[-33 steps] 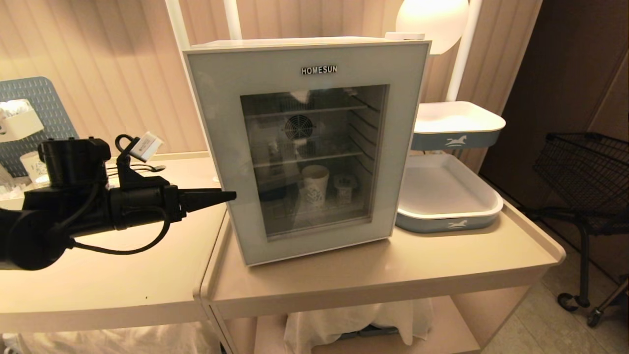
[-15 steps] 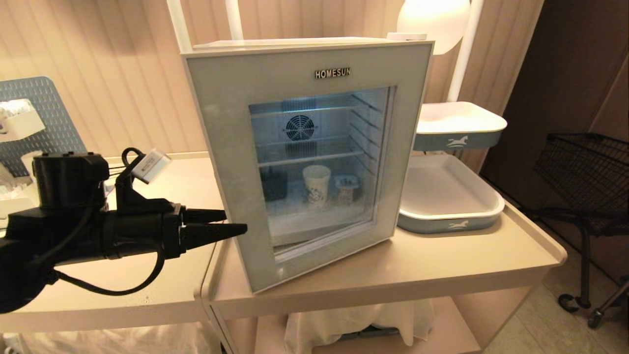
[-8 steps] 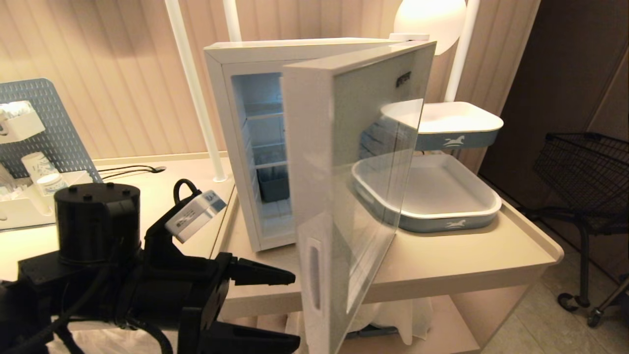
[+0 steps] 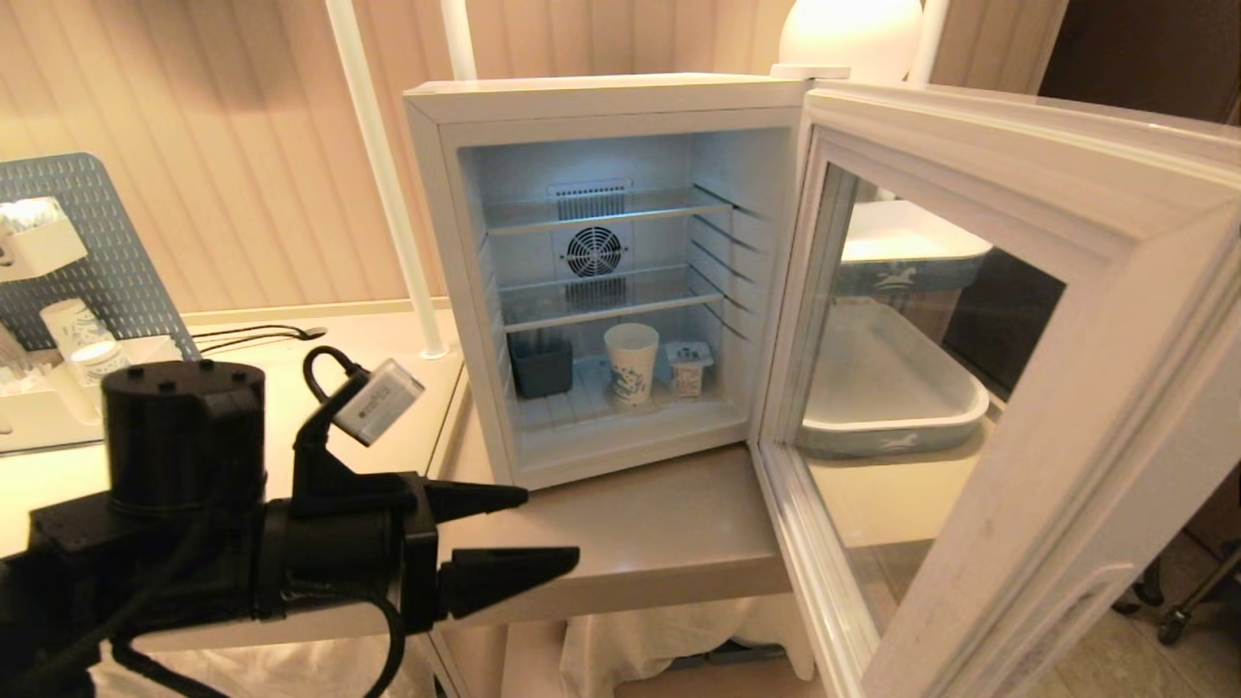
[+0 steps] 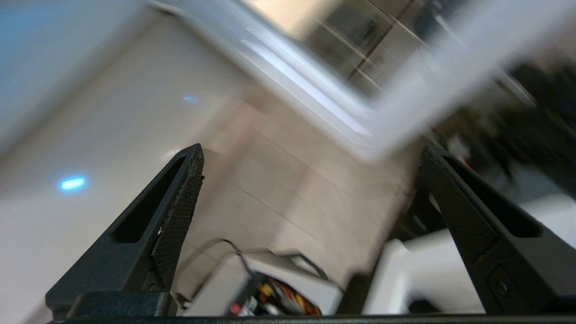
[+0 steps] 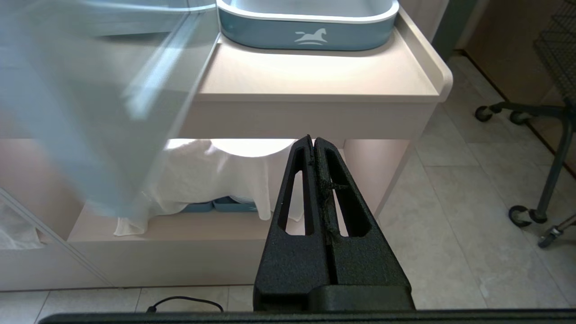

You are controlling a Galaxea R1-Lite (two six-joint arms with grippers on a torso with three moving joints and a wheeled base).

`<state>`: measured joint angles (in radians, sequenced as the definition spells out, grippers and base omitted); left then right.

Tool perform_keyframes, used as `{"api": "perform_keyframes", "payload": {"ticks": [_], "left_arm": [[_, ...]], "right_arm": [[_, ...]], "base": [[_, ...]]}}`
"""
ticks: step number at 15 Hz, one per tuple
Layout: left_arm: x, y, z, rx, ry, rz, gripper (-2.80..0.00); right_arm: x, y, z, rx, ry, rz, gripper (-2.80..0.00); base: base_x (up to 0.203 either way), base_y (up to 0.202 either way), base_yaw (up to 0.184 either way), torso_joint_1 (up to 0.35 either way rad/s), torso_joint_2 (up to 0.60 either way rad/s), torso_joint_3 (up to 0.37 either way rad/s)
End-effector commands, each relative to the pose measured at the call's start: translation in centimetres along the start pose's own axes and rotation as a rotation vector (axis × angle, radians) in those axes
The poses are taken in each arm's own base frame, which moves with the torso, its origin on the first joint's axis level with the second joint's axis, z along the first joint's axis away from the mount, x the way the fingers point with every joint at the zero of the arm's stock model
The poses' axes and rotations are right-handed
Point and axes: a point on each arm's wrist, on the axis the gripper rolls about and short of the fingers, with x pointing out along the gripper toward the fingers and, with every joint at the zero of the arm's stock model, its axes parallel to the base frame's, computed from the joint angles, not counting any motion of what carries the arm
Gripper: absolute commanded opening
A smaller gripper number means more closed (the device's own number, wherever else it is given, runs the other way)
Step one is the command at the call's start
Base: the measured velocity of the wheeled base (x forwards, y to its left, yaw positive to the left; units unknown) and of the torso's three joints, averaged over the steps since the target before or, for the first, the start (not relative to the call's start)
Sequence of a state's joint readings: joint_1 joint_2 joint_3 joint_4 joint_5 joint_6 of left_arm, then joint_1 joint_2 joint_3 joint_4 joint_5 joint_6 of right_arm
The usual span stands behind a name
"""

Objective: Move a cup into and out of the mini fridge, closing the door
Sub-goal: Open the freezer door, then take the yoghurt out of the freezer

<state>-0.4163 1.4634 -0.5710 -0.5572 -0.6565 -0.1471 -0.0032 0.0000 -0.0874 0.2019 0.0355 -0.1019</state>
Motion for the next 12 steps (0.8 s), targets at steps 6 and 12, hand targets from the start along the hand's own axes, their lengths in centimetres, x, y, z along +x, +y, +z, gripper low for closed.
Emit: {"api": "perform_keyframes", "payload": {"ticks": [6, 12], "left_arm": [[-9.0, -3.1, 2.7, -0.069, -0.239, 0.559, -2.8], [-19.7, -12.8, 1.7, -0.311, -0.349, 0.957, -2.8]], "right_arm": [[0.0, 0.0, 0.0, -0.001, 0.002, 0.002, -2.8], [0.0, 0.0, 0.0, -0.001, 0.002, 0.001, -2.8]], "base": [[0.0, 0.0, 0.0, 0.0, 0.0, 0.0], [0.0, 0.0, 0.0, 0.0, 0.0, 0.0]]}}
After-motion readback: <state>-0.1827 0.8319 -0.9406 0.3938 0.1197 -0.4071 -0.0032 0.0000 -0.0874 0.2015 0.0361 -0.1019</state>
